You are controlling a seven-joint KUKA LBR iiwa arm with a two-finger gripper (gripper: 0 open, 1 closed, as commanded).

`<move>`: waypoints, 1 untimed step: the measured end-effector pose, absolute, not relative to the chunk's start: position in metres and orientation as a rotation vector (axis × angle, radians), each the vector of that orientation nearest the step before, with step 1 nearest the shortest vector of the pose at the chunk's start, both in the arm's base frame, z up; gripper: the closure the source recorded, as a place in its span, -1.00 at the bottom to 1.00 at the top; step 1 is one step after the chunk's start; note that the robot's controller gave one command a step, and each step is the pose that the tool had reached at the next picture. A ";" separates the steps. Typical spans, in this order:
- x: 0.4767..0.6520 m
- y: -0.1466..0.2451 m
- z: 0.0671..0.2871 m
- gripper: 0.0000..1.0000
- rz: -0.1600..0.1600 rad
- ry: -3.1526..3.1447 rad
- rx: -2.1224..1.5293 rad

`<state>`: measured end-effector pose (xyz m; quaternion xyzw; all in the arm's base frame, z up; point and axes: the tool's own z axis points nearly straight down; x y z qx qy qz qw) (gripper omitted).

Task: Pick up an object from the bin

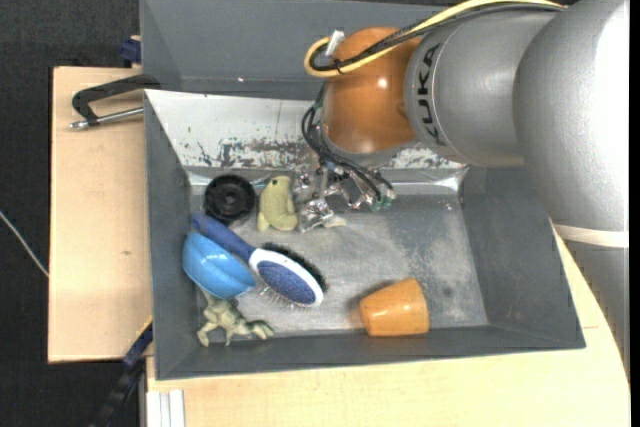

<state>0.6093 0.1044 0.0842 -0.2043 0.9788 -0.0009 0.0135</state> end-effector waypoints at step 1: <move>0.597 0.107 0.222 1.00 -0.002 2.950 -1.036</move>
Offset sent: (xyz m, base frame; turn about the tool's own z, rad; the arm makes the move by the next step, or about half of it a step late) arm -0.0150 0.0013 0.1322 -0.2649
